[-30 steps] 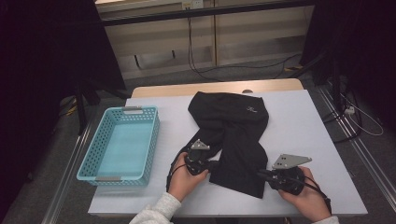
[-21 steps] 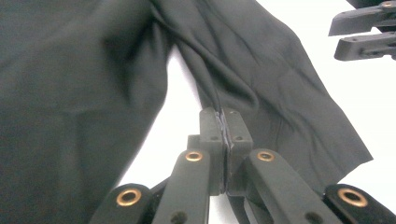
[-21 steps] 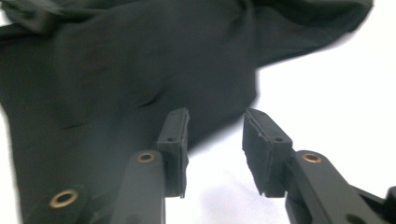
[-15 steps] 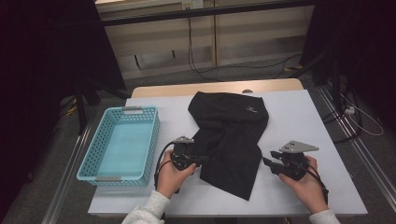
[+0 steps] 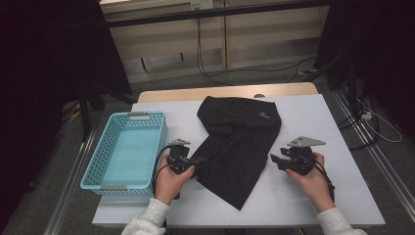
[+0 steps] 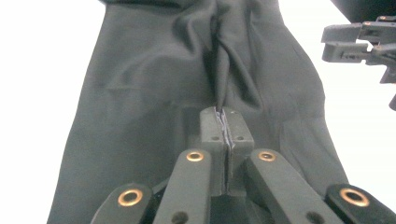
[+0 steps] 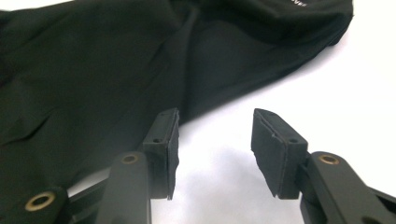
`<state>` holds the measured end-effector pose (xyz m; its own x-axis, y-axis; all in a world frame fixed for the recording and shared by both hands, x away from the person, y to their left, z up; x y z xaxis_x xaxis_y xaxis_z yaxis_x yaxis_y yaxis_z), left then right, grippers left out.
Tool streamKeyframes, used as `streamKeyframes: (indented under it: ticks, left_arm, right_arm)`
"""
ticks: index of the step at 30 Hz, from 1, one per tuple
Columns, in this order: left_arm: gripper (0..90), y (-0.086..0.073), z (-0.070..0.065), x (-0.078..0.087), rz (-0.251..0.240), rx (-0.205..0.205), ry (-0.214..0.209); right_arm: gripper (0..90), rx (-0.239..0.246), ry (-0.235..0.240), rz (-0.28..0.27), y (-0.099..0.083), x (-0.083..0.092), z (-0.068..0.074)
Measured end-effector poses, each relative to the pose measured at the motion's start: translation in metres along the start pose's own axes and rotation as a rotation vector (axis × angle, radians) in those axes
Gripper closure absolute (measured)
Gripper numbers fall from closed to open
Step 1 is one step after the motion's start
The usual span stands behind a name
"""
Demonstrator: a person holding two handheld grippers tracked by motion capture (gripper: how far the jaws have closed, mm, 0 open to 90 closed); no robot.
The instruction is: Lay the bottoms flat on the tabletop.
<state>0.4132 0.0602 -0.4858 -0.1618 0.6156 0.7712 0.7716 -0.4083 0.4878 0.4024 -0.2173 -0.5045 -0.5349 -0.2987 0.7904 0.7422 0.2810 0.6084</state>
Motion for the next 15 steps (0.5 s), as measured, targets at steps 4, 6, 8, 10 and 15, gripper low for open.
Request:
streamKeyframes:
  ticks: [4,6,8,10,15]
  left_arm:
    - [89.2,-0.002,0.004,0.002,-0.004,0.012,0.006]
    - [89.2,-0.002,0.006,0.003,-0.013,0.018,0.015]
    - [89.2,-0.002,0.009,0.006,-0.022,0.026,0.017]
    - [89.2,-0.003,0.010,0.007,-0.028,0.031,0.022]
    - [89.2,-0.006,0.010,0.008,-0.031,0.030,0.026]
  right_arm:
    - [52.8,-0.033,-0.014,0.013,0.005,-0.010,-0.006]
    - [52.8,-0.039,-0.019,0.028,0.010,-0.019,-0.007]
    - [52.0,-0.035,-0.022,0.034,0.012,-0.022,-0.006]
    - [50.9,-0.037,-0.019,0.044,0.015,-0.027,-0.004]
    - [63.7,0.006,-0.044,0.067,0.021,-0.038,0.003]
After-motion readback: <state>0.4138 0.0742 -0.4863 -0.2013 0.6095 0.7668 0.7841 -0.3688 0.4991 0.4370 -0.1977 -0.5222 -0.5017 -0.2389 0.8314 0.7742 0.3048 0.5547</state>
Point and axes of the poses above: each handheld gripper's, and its own axes: x roughly backward along the jaws, y roughly out of its top, z roughly to its left, the point moved 9 cm from there along -x, roughly forward along the jaws, and after that the axes turned 14 degrees about z, right-handed, at the moved point
